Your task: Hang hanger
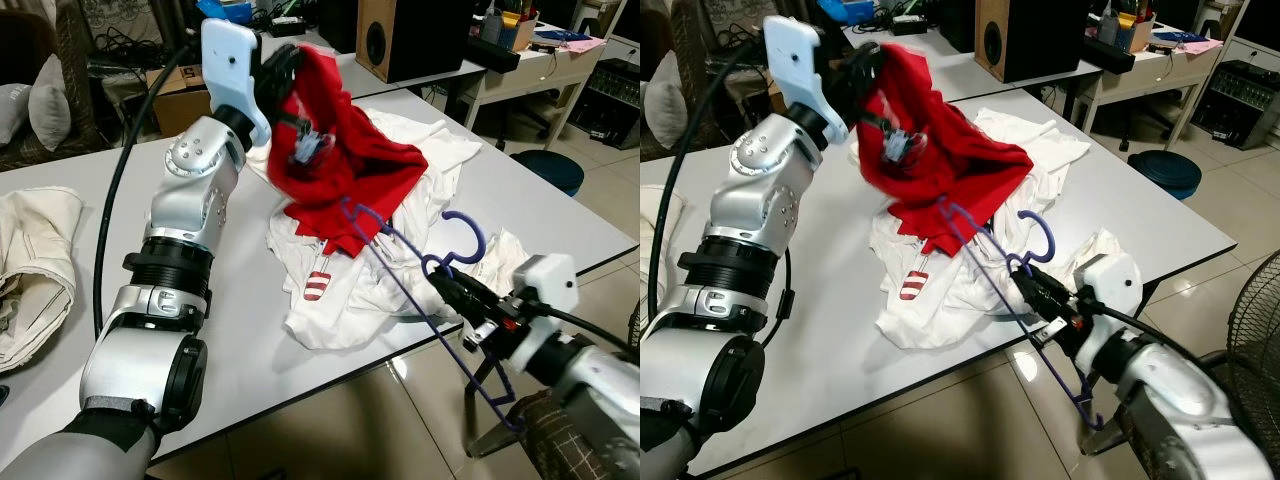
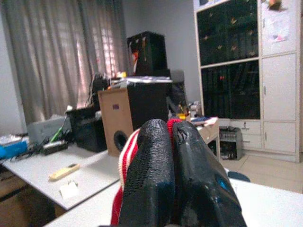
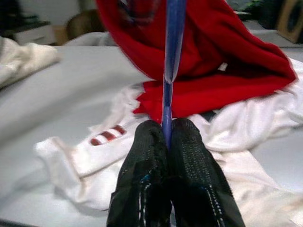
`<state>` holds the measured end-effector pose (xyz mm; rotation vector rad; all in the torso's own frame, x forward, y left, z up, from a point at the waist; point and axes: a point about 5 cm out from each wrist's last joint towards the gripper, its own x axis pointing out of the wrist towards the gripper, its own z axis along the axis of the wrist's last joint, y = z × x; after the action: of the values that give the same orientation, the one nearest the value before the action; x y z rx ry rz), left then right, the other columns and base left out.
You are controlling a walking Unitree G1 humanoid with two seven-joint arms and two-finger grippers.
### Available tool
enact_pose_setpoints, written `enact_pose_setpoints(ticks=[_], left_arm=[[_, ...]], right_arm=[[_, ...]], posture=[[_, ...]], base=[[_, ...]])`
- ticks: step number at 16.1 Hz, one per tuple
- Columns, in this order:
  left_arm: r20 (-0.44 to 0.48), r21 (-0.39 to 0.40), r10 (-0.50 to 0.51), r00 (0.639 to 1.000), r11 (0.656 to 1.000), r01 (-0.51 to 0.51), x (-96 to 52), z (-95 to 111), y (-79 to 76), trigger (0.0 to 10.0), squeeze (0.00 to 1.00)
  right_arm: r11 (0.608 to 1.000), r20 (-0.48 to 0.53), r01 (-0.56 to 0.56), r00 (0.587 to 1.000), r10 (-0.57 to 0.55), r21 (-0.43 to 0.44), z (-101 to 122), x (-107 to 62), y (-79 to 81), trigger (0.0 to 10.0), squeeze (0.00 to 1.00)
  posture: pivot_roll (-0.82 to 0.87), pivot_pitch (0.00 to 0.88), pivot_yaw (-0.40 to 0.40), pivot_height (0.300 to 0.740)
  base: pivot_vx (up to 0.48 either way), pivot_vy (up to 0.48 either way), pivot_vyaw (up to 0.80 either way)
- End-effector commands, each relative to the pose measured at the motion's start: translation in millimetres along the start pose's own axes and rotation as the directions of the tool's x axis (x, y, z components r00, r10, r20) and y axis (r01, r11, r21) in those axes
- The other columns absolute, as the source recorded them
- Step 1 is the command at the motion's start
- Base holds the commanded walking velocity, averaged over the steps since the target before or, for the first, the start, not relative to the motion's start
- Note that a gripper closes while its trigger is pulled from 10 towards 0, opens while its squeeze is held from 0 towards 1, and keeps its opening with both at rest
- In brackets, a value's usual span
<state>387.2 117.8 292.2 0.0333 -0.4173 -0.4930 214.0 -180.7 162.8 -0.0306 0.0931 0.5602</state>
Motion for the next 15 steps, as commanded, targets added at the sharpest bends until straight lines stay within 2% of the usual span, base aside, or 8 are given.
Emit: enact_pose_setpoints(ticks=[1,4,7,9,10,11,13,15], left_arm=[[0.065,0.006,0.001,0.998,1.0,-0.001,3.2,18,3.1,0.0,0.0],[0.175,0.027,0.068,0.982,0.997,-0.074,0.1,44,20.4,0.0,0.0],[0.295,-0.113,0.177,0.939,0.982,-0.149,-5.3,75,40.3,0.0,0.0],[0.153,-0.125,0.105,0.983,0.988,-0.086,-8.7,53,37.1,0.0,0.0],[-0.003,-0.079,0.072,0.997,0.994,-0.072,-17.5,20,31.6,0.0,0.0],[-0.202,-0.038,0.081,0.976,0.995,-0.091,-41.0,-29,24.3,0.0,0.0],[-0.321,-0.027,0.111,0.941,0.992,-0.126,-67.4,-58,15.9,0.0,0.0],[-0.315,-0.024,0.138,0.939,0.988,-0.153,-73.1,-53,18.3,0.0,0.0]], right_arm=[[0.999,0.019,0.05,0.999,-0.049,-0.019,4,1.4,-5.9,10.0,0.0],[0.995,0.075,0.1,0.992,-0.099,-0.014,14,1.3,-17.1,10.0,0.0],[0.993,0.154,0.118,0.981,-0.117,0.002,27,2.0,-21.5,10.0,0.0],[0.992,0.179,0.123,0.976,-0.125,0.024,30,3.1,-23.4,10.0,0.0],[0.993,0.163,0.118,0.979,-0.12,0.021,27,4.5,-23.0,10.0,0.0],[0.994,0.13,0.106,0.986,-0.107,0.016,22,7.1,-20.4,10.0,0.0],[0.996,0.032,0.078,0.996,-0.079,0.031,7,9.9,-15.4,10.0,0.0],[1.0,-0.024,0.006,1.0,-0.005,0.023,-1,10.2,-8.1,10.0,0.0]], posture=[[-0.08,0.0,0.069,0.74],[-0.09,0.0,0.065,0.74],[-0.08,0.0,0.06,0.74],[-0.07,0.0,0.052,0.74],[-0.07,0.0,0.052,0.74],[-0.07,0.0,0.056,0.74],[-0.07,0.0,0.055,0.74],[-0.06,0.0,0.05,0.74]], base=[[0.0,0.0,0.0],[0.0,0.0,0.0],[0.0,0.0,0.0],[0.0,0.0,0.0],[0.0,0.0,0.0],[0.0,0.0,0.0],[0.0,0.0,0.0],[0.0,0.0,0.0]])
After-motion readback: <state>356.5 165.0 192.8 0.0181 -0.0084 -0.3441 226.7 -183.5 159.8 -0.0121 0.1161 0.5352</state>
